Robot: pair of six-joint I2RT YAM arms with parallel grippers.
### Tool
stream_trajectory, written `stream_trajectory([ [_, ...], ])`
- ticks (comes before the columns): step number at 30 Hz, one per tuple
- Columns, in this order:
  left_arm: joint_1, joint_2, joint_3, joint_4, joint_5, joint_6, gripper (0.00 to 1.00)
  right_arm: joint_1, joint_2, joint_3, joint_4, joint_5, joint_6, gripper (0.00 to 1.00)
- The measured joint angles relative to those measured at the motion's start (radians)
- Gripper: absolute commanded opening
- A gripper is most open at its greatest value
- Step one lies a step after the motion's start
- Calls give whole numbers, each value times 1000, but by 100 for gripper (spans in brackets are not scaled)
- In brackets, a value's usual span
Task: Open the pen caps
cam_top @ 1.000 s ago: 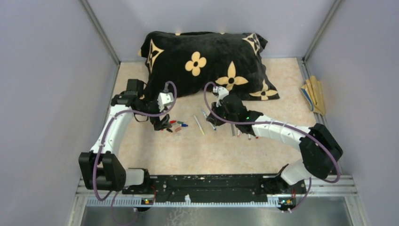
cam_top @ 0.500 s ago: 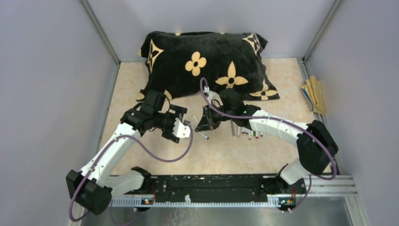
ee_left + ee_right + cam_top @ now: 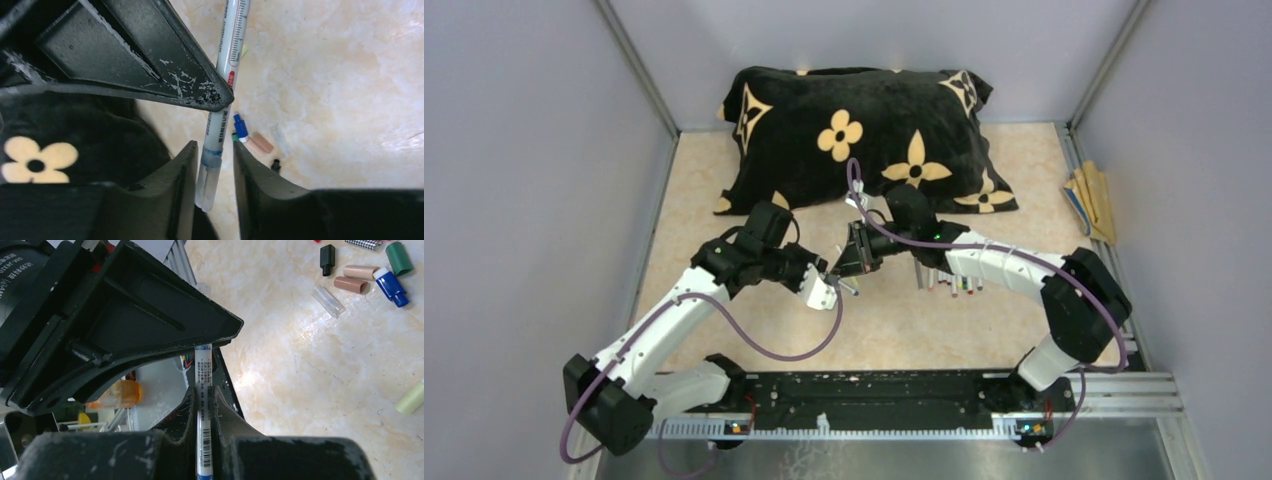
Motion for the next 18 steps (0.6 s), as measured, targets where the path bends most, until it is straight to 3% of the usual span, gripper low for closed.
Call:
stream_trajectory([
  [1,-4,0,0,4,-6,-2,16,0,4,0,7,-1,5,0],
  [3,-7,3,0,10,-21,-3,0,0,11,0,16,-4,16,20],
  [7,-10,11,-7,19,-46,-18,0,0,15,0,39,5,35,37],
  [12,-10,12,-7,41,-63,-43,0,13,18,-5,92,28,64,36],
  [16,-10,14,-7,42,-70,-57,0,20,35,-9,124,47,79,19],
  [18,-10,15,-6,40,-72,-66,0,22,43,-9,124,62,82,18],
])
